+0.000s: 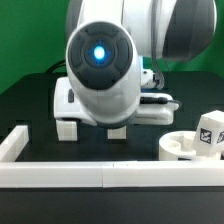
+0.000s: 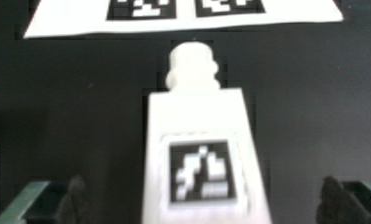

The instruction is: Assemble stool

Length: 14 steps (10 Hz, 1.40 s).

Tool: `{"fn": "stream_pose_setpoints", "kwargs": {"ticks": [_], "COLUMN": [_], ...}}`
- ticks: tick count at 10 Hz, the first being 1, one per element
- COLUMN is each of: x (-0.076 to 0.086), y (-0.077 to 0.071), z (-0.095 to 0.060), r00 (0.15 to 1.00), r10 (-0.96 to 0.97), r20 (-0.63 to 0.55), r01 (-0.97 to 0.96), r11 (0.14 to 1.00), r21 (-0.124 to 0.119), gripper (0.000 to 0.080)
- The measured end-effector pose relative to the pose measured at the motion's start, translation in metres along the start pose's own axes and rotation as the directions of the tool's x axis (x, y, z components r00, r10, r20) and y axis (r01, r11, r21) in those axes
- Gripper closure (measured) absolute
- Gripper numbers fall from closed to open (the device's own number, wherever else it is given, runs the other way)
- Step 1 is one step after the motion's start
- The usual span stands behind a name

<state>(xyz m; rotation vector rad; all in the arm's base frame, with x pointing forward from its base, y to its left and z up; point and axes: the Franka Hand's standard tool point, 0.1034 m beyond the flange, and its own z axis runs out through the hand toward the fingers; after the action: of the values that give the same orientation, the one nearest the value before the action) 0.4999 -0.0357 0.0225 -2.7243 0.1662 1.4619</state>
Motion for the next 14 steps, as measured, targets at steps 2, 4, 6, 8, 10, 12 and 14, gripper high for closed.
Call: {"fn": "stream_pose_setpoints", "kwargs": {"ticks": [2,4,6,8,10,12,14], "x": [0.0053,0.0049,0.0050,0.0050,0.0051,0.0051,0.0048], "y": [0.0000,0.0003,0.0005,0.0006,0.0007,0.0008,0.0007], "z": [0.0069,0.0062,0.0062,0.0062,0.0062,0.0062,0.0057], "r00": [0.997,0.998,0.998,0.998,0.998,0.998,0.998], "r10": [0.013,0.014,0.014,0.014,0.014,0.014,0.016], "r20": [0.070,0.067,0.067,0.067,0.067,0.067,0.066], "r01": [-0.013,-0.013,-0.014,-0.014,-0.014,-0.014,-0.016], "r11": [1.000,1.000,1.000,1.000,1.000,1.000,1.000], "r21": [-0.007,-0.006,-0.006,-0.006,-0.006,-0.006,-0.005], "gripper": [0.0150,0.0272,0.0464,0.0464,0.0464,0.0464,0.0463]}}
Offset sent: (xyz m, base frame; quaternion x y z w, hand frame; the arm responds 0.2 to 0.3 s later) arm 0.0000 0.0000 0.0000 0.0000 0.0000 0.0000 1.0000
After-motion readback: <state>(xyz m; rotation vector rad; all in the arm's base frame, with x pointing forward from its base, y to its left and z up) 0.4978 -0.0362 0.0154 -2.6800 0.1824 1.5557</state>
